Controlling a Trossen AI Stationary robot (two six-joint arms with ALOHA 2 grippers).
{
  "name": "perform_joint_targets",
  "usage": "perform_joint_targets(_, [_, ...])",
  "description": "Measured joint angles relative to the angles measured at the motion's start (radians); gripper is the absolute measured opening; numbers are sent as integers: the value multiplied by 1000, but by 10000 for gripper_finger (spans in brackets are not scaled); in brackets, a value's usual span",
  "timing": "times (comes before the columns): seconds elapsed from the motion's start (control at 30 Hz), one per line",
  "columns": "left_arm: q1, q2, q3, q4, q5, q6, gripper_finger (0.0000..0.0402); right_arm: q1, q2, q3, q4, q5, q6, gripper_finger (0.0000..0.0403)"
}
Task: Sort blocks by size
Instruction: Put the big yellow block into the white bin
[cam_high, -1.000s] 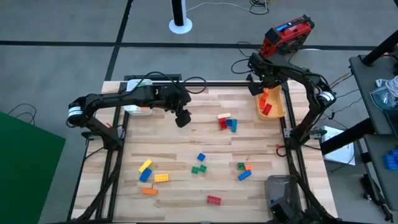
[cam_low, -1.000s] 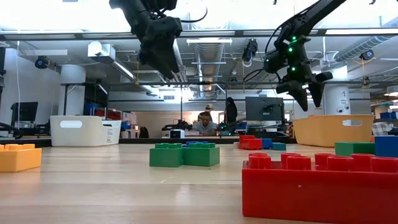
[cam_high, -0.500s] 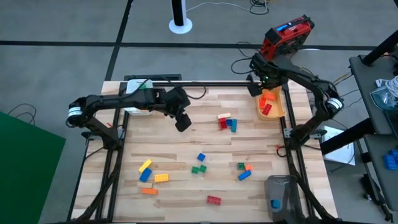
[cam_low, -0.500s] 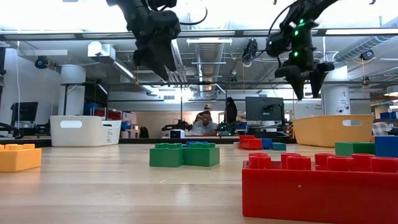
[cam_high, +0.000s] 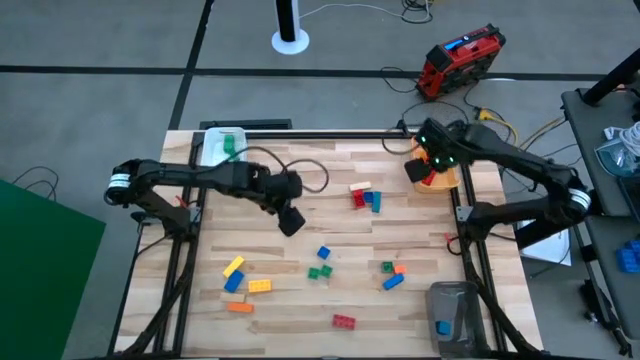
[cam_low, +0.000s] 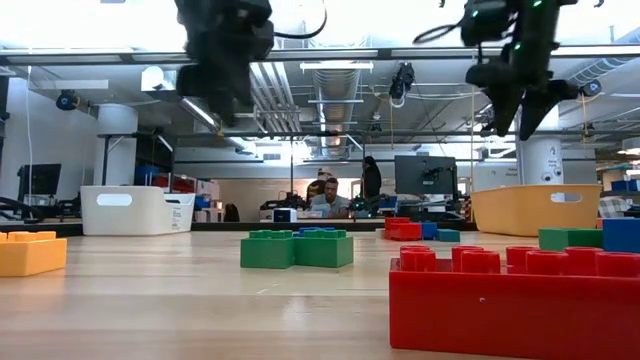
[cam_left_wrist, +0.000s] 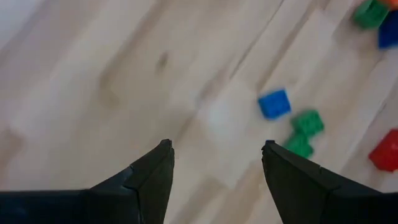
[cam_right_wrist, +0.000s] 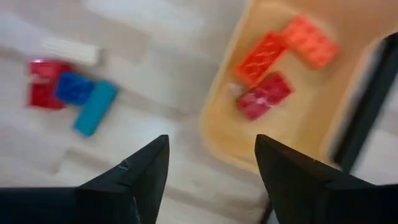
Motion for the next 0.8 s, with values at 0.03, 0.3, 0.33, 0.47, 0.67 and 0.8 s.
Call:
perform_joint_targets(0.03, [-17,0,0,-25,4,-33,220,25,-24,-18,17,-9,26,221])
perform_joint_targets(0.3, [-165,0,0,-208,104,-209,220,206,-120,-69,120,-20,155,184])
perform_joint_targets(0.33, [-183,0,0,-230,104,-223,220,221,-120,-65,126,-20,162,180])
perform_joint_targets(0.47, [-234,0,-31,-255,105,-275,220,269,-115,-42,160,-9,172,166])
perform_joint_targets(0.67, [-259,-2,-168,-226,160,-305,216,315,-93,2,211,-3,166,172])
perform_joint_targets(0.8, [-258,-16,-258,-162,186,-306,209,335,-59,44,218,-2,173,187])
